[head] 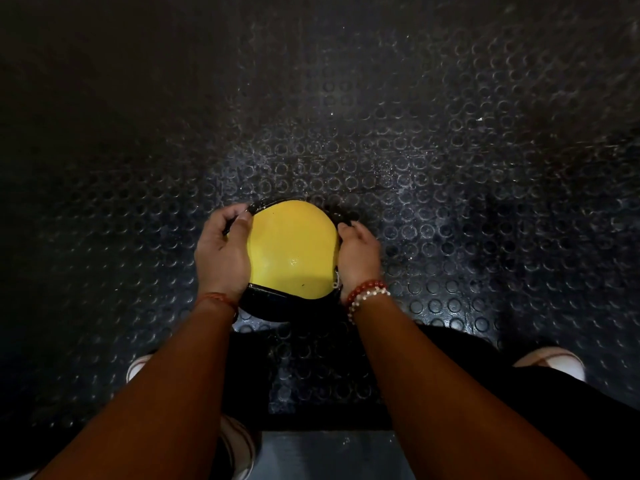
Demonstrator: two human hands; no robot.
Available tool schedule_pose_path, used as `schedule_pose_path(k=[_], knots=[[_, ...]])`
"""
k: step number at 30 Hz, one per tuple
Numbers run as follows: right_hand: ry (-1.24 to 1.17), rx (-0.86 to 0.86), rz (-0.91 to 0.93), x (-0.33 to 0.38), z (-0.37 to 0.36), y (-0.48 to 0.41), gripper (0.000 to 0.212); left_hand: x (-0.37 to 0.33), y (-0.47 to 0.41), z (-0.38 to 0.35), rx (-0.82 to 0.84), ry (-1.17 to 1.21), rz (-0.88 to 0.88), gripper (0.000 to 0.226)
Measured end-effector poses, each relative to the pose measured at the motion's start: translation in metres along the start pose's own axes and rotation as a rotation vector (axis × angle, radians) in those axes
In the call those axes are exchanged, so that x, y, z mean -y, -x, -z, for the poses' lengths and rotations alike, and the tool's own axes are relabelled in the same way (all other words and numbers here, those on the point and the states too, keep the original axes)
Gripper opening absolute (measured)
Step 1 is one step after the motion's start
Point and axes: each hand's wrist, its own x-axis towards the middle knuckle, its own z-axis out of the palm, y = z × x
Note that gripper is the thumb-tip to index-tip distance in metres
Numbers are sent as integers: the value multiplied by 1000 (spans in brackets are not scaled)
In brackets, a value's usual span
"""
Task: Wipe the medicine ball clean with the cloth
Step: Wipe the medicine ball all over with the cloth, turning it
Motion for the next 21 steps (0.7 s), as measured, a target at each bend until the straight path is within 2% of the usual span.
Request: schedule_pose_path(k=[3,5,8,10,16,18,21], knots=[[150,4,242,6,-8,5,27,-1,1,-1,13,-13,5,16],[210,66,319,11,-10,2,24,0,1,0,15,-11,3,15],[148,94,236,16,-9,-9,32,1,1,0,8,0,5,16],[77,90,84,13,-4,-16,40,1,2,1,1,10,14,19],[-16,31,-260,-34,-1,-3,45,5,-4,11,-16,28,27,24],[-98,-39,-255,-38,-8,2,45,6,-8,15,-21,24,52,25],[-24,-108,-40,-30,-16,10,40,7,-11,22,-31,22,74,29]])
